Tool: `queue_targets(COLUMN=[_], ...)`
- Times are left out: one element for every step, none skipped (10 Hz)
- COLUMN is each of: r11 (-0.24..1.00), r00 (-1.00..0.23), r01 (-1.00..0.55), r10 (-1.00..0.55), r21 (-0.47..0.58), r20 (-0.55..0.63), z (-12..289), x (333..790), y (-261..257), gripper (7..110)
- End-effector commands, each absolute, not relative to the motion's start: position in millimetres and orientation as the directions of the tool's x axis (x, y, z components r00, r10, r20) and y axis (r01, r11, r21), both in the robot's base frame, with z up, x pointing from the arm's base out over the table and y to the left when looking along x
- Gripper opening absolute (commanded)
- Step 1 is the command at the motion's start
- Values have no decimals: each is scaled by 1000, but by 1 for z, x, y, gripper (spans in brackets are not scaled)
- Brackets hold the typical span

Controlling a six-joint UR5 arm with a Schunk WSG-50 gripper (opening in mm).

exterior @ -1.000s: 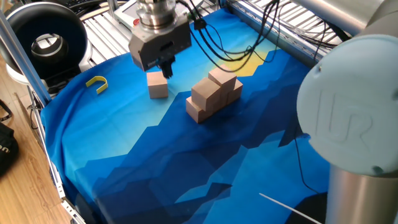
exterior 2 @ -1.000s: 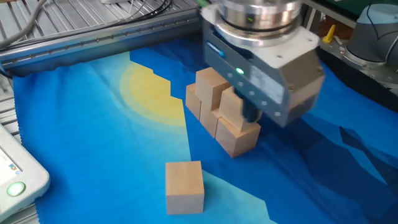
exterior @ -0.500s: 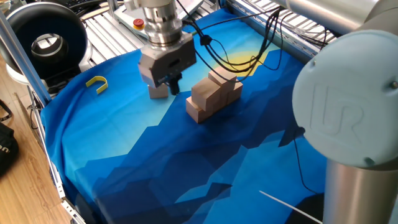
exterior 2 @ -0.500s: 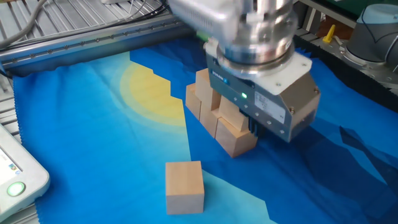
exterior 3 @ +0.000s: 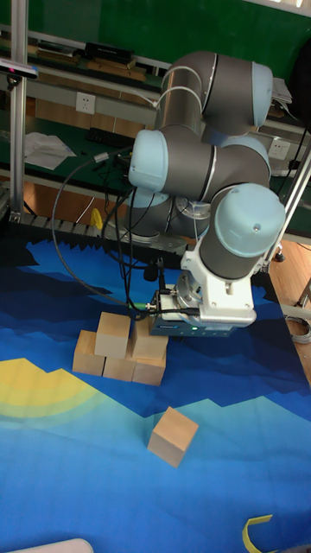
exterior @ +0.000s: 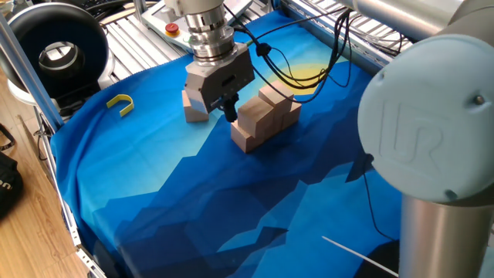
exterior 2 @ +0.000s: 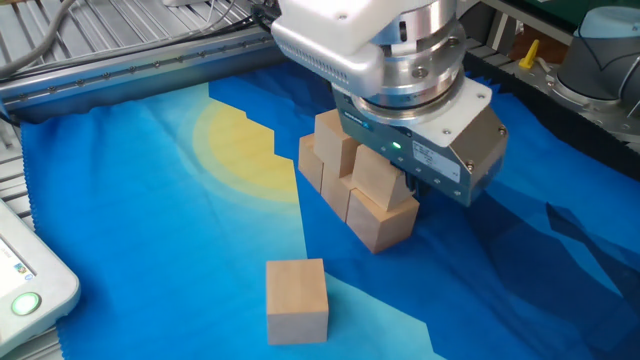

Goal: Stack the blocks into a pyramid shape

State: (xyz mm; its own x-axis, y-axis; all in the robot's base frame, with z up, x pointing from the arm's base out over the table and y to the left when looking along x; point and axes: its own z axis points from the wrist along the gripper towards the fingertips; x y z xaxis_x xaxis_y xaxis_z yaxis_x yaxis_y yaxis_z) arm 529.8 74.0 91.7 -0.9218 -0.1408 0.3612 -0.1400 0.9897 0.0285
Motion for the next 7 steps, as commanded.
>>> queue_targets(r11=[989, 988, 987, 987, 987, 987, 988], r00=[-912, -909, -907, -907, -908, -909, -909], r01=[-148, -155, -158, -158, -159, -158, -155], r10=[-144, -143, -144, -142, -142, -140, -137], r21=[19, 0, -1, -6, -10, -13, -14], r20=[385, 392, 395, 397, 394, 393, 393], z=[92, 93, 93, 95, 95, 98, 103], x=[527, 526, 526, 526, 527, 529, 531], y=[68, 63, 61, 60, 58, 57, 58], gripper=[7, 7, 7, 7, 7, 7, 7])
